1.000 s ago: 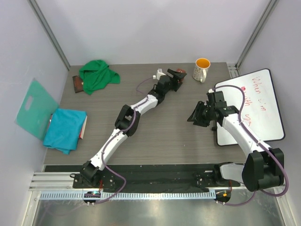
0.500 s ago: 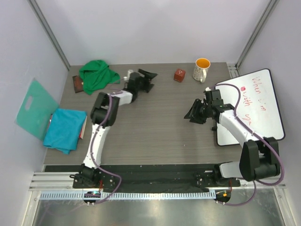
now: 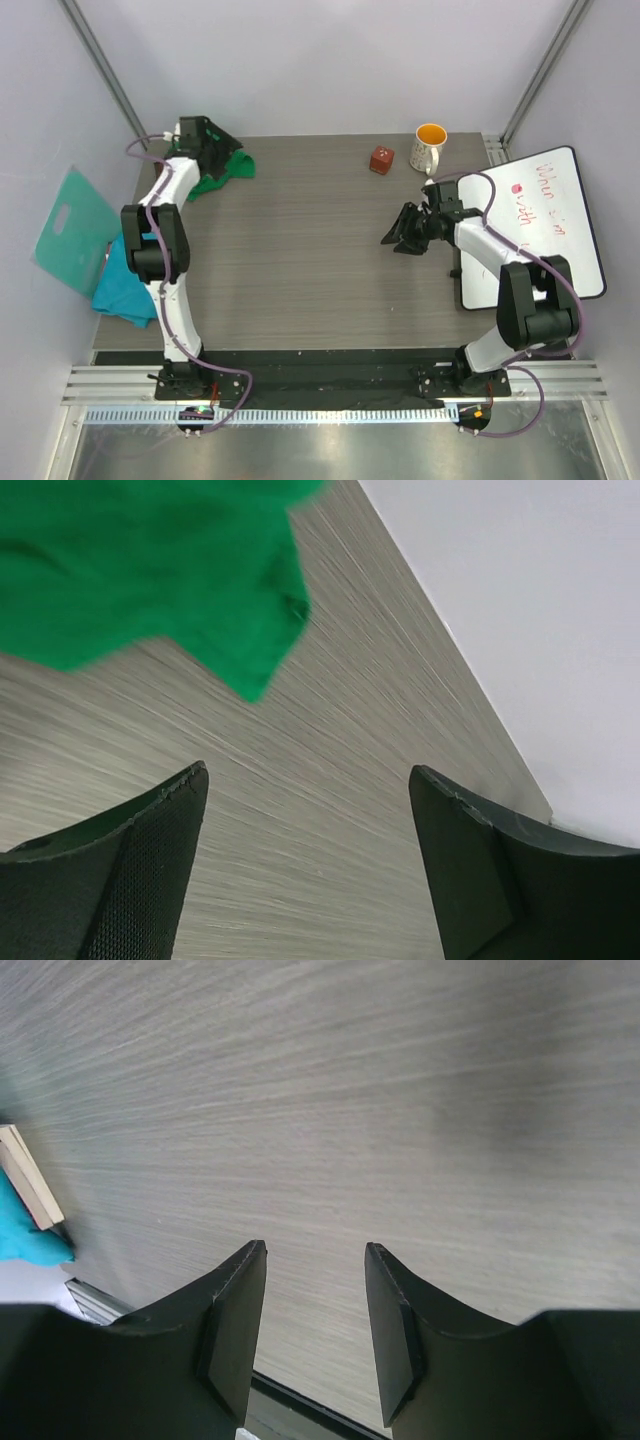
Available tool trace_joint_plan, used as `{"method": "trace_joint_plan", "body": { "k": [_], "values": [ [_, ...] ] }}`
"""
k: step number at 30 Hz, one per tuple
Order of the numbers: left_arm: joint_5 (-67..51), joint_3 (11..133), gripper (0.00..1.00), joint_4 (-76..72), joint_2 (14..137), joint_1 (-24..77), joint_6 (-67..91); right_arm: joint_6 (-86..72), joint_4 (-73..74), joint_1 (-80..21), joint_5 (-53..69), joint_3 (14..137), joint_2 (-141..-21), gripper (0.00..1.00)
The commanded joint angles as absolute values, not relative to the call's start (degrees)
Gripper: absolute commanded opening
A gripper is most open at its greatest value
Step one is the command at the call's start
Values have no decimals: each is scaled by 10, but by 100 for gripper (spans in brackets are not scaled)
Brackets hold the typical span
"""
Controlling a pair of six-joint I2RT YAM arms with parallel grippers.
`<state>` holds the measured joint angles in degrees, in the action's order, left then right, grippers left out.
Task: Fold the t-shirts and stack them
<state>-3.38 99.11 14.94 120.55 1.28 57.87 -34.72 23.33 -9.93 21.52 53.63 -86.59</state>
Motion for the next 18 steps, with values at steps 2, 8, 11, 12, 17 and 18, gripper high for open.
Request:
{"method": "trace_joint_plan", "body": {
  "k": [2, 8, 11, 12, 17, 18],
  "values": [
    [-62, 1102, 80, 348, 1257, -77, 521, -352, 212, -114, 252, 602, -924, 49],
    [-55, 1146, 81, 367, 1289, -114, 508, -331, 276, -139, 243, 683, -969, 49],
    [-88, 1176, 81, 372, 1333, -127, 510, -314, 314, -150, 226, 722, -981, 49],
    [-90, 1206, 81, 391, 1345, -129, 509, -313, 319, -152, 224, 726, -982, 49],
    [-101, 1239, 81, 389, 1388, -129, 498, -313, 343, -154, 215, 735, -982, 49],
    [-103, 1239, 81, 378, 1392, -129, 497, -314, 345, -154, 213, 736, -979, 49]
  ]
}}
